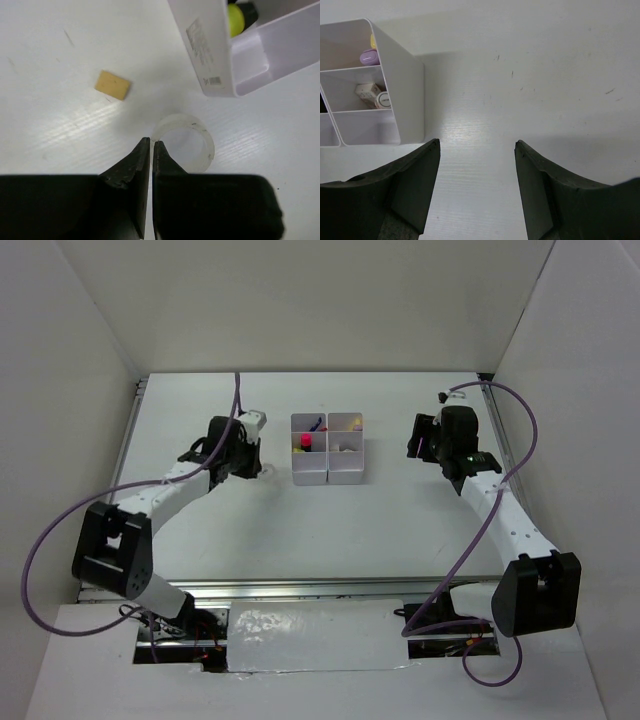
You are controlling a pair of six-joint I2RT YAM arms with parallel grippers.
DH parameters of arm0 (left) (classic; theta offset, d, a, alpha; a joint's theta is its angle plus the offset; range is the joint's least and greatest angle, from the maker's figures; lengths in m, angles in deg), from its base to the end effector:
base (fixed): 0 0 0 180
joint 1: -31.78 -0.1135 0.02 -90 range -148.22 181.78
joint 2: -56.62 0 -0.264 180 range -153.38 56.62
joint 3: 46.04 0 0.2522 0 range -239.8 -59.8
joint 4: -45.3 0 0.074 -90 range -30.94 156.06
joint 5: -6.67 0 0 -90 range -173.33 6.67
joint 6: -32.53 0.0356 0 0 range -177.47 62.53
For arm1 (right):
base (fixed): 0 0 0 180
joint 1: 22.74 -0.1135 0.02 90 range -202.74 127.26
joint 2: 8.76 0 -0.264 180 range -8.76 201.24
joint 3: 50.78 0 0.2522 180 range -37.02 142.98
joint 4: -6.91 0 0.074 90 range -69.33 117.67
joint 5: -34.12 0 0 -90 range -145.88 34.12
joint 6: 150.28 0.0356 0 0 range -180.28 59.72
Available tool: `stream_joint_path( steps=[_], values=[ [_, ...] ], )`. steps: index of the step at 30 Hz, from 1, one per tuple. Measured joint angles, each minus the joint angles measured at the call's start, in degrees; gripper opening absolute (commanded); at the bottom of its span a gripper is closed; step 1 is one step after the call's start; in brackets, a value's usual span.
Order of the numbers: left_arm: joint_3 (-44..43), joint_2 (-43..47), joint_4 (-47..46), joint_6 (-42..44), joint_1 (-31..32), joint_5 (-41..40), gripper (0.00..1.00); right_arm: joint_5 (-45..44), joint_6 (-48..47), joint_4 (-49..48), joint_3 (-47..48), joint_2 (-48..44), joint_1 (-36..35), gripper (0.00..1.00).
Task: Sort the stationery into containers
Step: Pick up the stationery from the center of the board, then place the stationery in the storage box.
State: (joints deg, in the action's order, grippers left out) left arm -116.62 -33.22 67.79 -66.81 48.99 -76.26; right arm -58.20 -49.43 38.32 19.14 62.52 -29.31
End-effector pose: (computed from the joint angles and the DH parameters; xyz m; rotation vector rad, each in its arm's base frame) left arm 0.3224 -0.1045 0.2215 0.2234 2.3117 -0.3783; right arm 0.2779 0.0306 0.2982 0.1038 2.1427 0.1343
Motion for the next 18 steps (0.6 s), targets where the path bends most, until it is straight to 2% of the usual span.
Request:
stream_joint_path(
  steps=[5, 9, 12, 18],
  values=[
    [-0.07, 9.62, -2.27, 7.87, 1.92, -4.39, 0.0, -0.02, 0.0, 0.0, 0.0, 0.0, -0.04, 0.68],
    [-0.07, 14.21, -6.82, 17.59, 8.26, -8.92, 0.0, -0.04, 0.02, 0.02, 0.0, 0.0, -0.2, 0.68],
    [-0.07, 14.67, -10.36, 24.65, 13.05, -11.45, 0.0, -0.04, 0.02, 0.02, 0.0, 0.0, -0.55, 0.68],
    [-0.04, 11.98, -16.94, 36.7, 18.56, -15.3, 0.0, -0.31, 0.0, 0.04, 0.0, 0.0, -0.68, 0.68]
  ],
)
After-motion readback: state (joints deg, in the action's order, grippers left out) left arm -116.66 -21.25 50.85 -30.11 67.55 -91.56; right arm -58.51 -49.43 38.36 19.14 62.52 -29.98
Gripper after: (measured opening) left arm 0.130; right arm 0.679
